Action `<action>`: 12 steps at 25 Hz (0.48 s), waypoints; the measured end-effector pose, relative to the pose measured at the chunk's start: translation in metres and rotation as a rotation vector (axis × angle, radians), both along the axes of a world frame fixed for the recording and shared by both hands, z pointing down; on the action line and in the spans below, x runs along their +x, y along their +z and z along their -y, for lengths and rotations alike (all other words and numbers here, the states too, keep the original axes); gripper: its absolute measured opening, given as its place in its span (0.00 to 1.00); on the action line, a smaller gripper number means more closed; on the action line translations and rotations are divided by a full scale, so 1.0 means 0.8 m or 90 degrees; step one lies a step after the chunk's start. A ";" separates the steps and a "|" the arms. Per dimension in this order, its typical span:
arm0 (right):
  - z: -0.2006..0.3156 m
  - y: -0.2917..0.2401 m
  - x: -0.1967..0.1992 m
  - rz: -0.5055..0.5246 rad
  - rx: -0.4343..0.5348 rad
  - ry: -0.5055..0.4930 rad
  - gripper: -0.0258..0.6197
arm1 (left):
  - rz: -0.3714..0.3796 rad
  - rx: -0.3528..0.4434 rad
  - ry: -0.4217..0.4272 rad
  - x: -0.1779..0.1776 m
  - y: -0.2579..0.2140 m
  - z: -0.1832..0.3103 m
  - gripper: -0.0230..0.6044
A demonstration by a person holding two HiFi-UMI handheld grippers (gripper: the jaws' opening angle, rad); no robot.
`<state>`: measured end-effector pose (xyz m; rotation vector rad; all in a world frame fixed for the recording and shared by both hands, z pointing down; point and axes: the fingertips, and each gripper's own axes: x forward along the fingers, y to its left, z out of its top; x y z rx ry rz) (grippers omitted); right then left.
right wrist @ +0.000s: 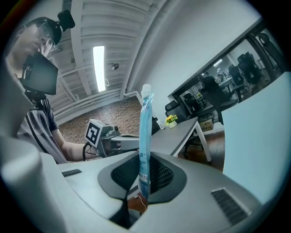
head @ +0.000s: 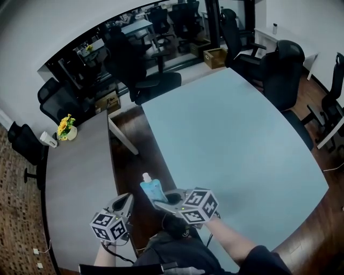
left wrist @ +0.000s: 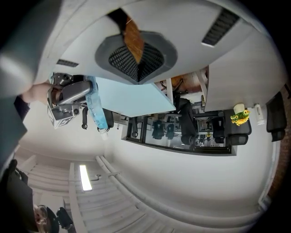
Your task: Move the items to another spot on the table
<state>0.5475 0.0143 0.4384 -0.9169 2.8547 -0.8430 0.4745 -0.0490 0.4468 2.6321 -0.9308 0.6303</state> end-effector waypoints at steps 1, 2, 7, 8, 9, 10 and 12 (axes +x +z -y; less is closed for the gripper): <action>0.008 0.002 -0.002 -0.007 -0.002 -0.001 0.10 | -0.011 -0.002 -0.005 -0.001 0.001 0.011 0.05; 0.017 0.003 -0.005 -0.013 -0.005 -0.003 0.10 | -0.024 -0.004 -0.010 -0.003 0.001 0.021 0.05; 0.078 0.011 -0.033 -0.030 -0.028 -0.013 0.10 | -0.098 -0.041 -0.037 -0.029 0.016 0.091 0.05; 0.092 0.012 -0.041 -0.032 -0.035 -0.017 0.10 | -0.120 -0.052 -0.045 -0.037 0.017 0.108 0.05; 0.106 0.011 -0.049 -0.037 -0.040 -0.024 0.10 | -0.149 -0.063 -0.053 -0.046 0.016 0.125 0.05; 0.119 0.010 -0.058 -0.043 -0.043 -0.034 0.10 | -0.180 -0.072 -0.062 -0.054 0.014 0.141 0.05; 0.147 0.010 -0.074 -0.060 -0.051 -0.049 0.10 | -0.225 -0.083 -0.076 -0.072 0.016 0.171 0.04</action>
